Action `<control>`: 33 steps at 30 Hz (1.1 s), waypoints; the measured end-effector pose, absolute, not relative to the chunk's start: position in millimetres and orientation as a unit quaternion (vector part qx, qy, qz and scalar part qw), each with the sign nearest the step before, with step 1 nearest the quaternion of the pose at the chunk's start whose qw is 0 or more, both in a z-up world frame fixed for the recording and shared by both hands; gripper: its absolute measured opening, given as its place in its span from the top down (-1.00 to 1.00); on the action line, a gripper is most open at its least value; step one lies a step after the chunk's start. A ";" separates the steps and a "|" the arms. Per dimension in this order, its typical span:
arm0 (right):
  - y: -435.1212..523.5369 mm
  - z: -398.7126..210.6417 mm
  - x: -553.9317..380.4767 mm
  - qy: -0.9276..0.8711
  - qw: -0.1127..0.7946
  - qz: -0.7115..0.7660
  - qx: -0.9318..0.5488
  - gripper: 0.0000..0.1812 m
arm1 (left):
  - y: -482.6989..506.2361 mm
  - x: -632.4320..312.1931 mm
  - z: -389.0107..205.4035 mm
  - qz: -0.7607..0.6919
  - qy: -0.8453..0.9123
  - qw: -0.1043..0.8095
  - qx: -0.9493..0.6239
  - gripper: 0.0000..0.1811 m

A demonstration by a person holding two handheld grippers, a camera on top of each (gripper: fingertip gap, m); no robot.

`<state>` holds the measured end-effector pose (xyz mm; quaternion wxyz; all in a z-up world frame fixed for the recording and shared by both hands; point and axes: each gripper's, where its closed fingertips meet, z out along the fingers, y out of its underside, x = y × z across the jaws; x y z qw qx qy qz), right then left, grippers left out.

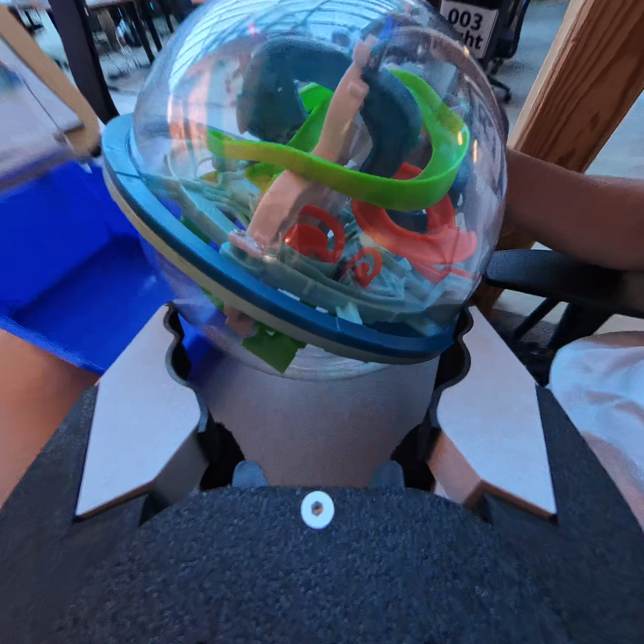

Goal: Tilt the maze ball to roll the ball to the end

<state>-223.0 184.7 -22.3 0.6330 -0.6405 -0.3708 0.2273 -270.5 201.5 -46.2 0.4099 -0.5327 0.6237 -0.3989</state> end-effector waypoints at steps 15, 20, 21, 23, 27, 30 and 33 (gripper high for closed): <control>91.3 167.1 -233.1 -0.391 0.837 -0.050 -0.379 -0.69 | 111.1 -286.3 180.1 0.009 0.763 0.591 -0.260 -0.63; 58.6 198.2 -213.2 -0.360 0.859 -0.151 -0.330 -0.68 | 84.5 -269.9 215.8 0.123 0.761 0.605 -0.199 -0.63; 53.6 202.6 -208.4 -0.354 0.862 -0.170 -0.321 -0.69 | 82.0 -265.6 220.8 0.143 0.759 0.606 -0.191 -0.63; 45.9 208.9 -199.6 -0.342 0.866 -0.193 -0.310 -0.69 | 75.9 -257.5 228.7 0.166 0.755 0.609 -0.176 -0.63; 41.8 213.3 -191.4 -0.336 0.872 -0.174 -0.311 -0.69 | 63.1 -249.3 235.6 0.163 0.762 0.606 -0.160 -0.62; 42.1 213.1 -190.8 -0.336 0.876 -0.160 -0.306 -0.69 | 59.0 -248.6 235.8 0.159 0.764 0.605 -0.155 -0.62; 43.6 211.5 -193.1 -0.342 0.875 -0.142 -0.311 -0.69 | 60.7 -250.1 232.9 0.143 0.769 0.600 -0.167 -0.62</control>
